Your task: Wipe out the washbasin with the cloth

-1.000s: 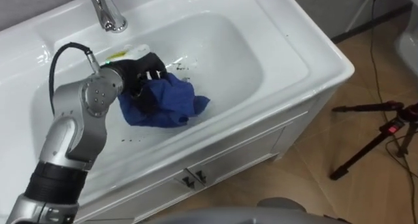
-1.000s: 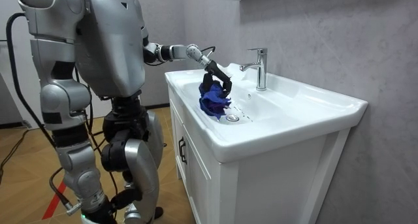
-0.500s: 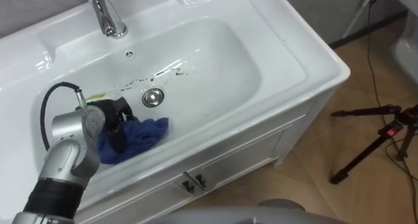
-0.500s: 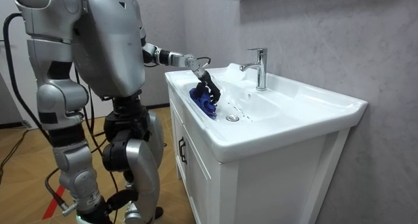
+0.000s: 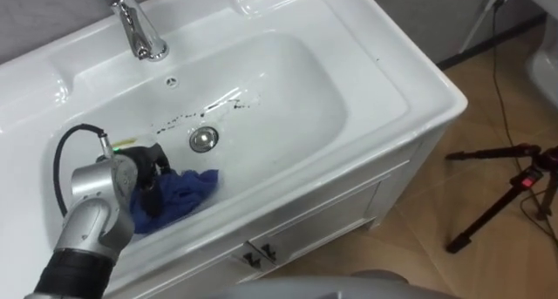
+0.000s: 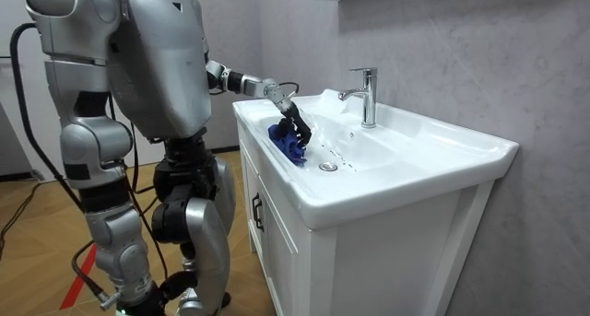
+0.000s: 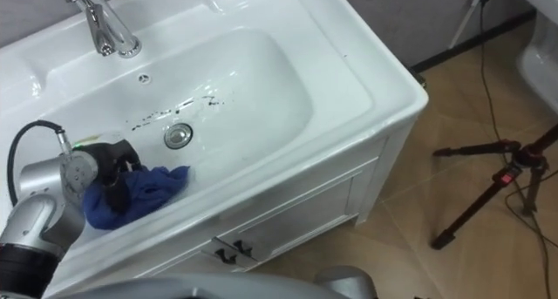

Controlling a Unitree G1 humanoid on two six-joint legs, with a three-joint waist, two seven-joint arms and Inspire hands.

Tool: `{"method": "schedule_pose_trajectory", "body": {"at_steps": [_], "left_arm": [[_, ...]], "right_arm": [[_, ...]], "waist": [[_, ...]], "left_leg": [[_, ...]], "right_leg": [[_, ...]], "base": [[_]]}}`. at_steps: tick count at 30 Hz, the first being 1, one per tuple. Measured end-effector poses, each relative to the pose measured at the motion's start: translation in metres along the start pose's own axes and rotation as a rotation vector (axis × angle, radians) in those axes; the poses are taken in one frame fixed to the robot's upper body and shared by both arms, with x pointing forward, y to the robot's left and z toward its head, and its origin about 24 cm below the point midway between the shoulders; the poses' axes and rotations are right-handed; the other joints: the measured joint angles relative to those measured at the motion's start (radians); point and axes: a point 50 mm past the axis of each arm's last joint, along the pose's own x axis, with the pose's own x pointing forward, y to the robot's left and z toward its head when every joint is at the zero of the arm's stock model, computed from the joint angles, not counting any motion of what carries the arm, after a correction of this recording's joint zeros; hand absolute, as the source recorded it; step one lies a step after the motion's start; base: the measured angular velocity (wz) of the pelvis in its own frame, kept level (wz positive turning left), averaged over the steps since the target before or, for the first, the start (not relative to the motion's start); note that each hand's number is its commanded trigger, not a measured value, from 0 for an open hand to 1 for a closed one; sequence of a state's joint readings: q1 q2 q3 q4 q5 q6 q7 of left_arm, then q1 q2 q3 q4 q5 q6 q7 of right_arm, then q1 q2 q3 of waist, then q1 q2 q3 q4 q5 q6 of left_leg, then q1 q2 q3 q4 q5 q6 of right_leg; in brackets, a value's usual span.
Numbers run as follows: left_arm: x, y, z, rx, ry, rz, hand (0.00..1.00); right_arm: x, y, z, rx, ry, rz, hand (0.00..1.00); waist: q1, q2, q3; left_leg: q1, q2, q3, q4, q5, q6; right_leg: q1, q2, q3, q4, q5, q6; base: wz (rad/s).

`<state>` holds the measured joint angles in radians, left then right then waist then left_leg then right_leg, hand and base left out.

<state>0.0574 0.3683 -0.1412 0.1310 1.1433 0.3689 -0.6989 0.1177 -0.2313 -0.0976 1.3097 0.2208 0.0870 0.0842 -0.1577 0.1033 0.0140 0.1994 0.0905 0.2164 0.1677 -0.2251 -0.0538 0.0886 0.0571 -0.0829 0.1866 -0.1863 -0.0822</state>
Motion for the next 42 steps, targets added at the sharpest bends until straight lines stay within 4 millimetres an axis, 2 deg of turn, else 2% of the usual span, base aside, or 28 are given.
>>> {"method": "schedule_pose_trajectory", "body": {"at_steps": [4, 9, 16, 22, 24, 30, 36, 42], "left_arm": [[0.001, -0.001, -0.001, 0.008, 0.01, 0.013, 1.0], [0.001, 0.001, -0.001, 0.008, 0.01, 0.039, 1.0], [0.005, -0.003, -0.006, 0.04, 0.051, 0.08, 1.0], [0.011, -0.015, -0.015, 0.053, 0.081, 0.167, 1.0], [0.014, -0.023, -0.021, 0.037, 0.1, 0.197, 1.0], [0.02, -0.033, -0.023, -0.042, 0.116, 0.302, 1.0], [0.03, -0.042, -0.029, -0.18, 0.123, 0.343, 1.0], [0.035, -0.042, -0.023, -0.242, 0.109, 0.394, 1.0]], "right_arm": [[0.0, 0.0, 0.003, -0.001, -0.007, -0.008, 0.0], [0.0, 0.0, 0.004, 0.007, -0.009, -0.021, 0.0], [0.0, -0.002, -0.002, 0.023, 0.008, -0.046, 0.0], [0.0, -0.004, -0.004, 0.045, 0.014, -0.064, 0.0], [-0.001, -0.005, -0.007, 0.043, 0.018, -0.072, 0.0], [-0.002, -0.008, -0.01, 0.034, 0.02, -0.089, 0.0], [-0.002, -0.007, -0.009, 0.023, 0.022, -0.092, 0.0], [-0.001, -0.004, -0.008, -0.04, 0.021, -0.092, 0.0]], "waist": [[0.001, -0.001, 0.0008], [0.001, -0.005, 0.0056], [0.0, -0.006, 0.0054], [0.004, -0.022, -0.0022], [0.021, -0.03, -0.0072], [0.029, -0.045, -0.0097], [0.027, -0.046, -0.0104], [0.026, -0.051, -0.0128]], "left_leg": [[0.003, 0.0, 0.0, 0.0, 0.0, 0.0], [0.0, -0.001, 0.0, 0.0, 0.0, 0.0], [0.0, -0.001, 0.0, 0.001, 0.0, 0.0], [0.005, 0.0, -0.002, 0.0, 0.0, 0.0], [0.019, 0.002, 0.0, -0.004, 0.0, 0.0], [0.026, 0.001, 0.011, -0.002, 0.0, 0.0], [0.037, 0.002, 0.024, -0.002, 0.0, 0.0], [0.036, -0.001, 0.025, -0.004, 0.0, 0.0]], "right_leg": [[0.002, 0.001, 0.001, 0.0, 0.0, 0.0], [-0.004, -0.002, -0.001, -0.001, -0.001, 0.001], [-0.005, -0.002, -0.002, 0.003, -0.002, 0.001], [-0.002, 0.002, 0.001, 0.002, -0.004, -0.001], [0.002, 0.008, 0.009, 0.006, -0.004, -0.004], [-0.005, 0.009, 0.029, 0.034, -0.021, -0.006], [0.001, 0.012, 0.041, 0.037, -0.02, -0.006], [-0.005, 0.009, 0.042, 0.041, -0.017, -0.001]], "base": [[-0.03], [0.02], [0.0], [-0.02], [-0.16], [-0.03], [-0.02], [0.01]]}}
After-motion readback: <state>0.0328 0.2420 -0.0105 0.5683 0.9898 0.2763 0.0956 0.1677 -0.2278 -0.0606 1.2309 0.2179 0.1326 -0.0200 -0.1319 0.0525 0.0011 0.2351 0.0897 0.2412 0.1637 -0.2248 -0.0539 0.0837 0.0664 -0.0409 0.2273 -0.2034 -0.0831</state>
